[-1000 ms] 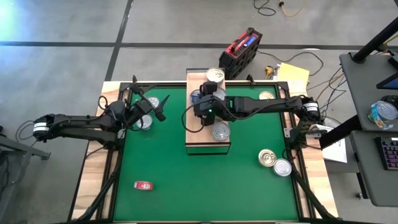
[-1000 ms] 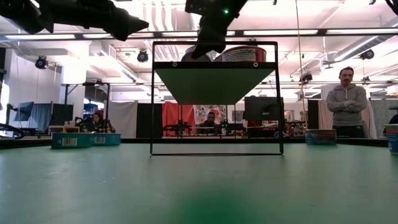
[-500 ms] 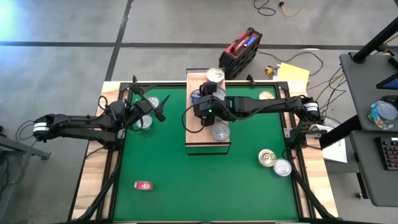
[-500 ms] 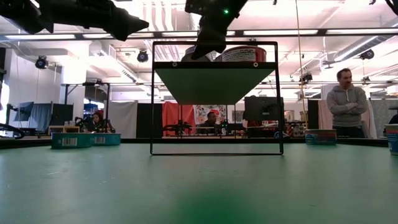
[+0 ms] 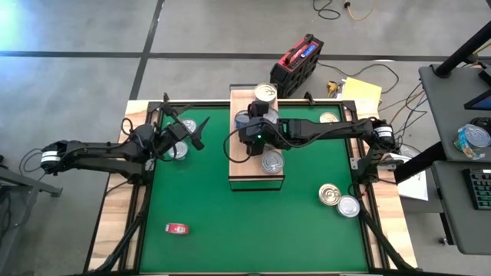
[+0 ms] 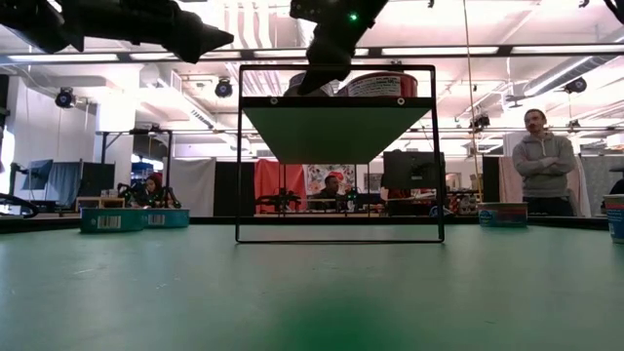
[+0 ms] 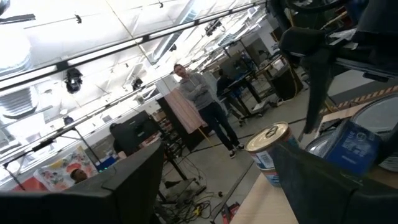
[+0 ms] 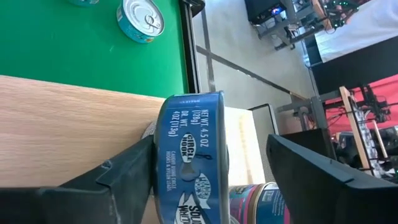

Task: Stack canned seafood by type on shelf
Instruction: Stack the blue tuna can on top of the blue tuna can on the shelf

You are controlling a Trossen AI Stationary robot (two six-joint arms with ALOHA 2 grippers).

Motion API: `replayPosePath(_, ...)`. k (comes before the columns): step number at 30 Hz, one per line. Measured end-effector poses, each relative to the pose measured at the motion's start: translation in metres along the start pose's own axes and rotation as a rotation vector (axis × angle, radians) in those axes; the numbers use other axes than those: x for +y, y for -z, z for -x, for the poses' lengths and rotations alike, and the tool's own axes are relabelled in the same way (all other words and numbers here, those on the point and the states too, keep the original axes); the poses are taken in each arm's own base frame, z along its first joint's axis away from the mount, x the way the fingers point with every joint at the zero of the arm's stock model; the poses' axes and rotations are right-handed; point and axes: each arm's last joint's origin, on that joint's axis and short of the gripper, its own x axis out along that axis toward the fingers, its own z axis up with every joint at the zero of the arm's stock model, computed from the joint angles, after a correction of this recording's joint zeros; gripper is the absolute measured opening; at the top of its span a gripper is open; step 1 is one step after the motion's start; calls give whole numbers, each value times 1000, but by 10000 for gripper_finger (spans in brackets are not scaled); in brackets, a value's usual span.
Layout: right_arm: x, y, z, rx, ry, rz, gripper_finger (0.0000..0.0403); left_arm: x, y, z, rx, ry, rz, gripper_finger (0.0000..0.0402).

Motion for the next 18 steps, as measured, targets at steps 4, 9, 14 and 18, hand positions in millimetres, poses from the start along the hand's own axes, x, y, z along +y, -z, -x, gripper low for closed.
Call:
replayPosePath(4,0,0,0,0,0,-11,313,-3,1,0,-9,57,2,283)
replayPosePath(9,1,-1,0,-20,-38,-32,334,-11,5,1,-36,205,7,283)
replayPosePath(14,1,-1,0,-21,-40,-37,345,-19,7,3,-93,390,29,283)
replayPosePath(18,1,-1,0,-22,-40,-37,344,-22,6,3,-128,453,78,271)
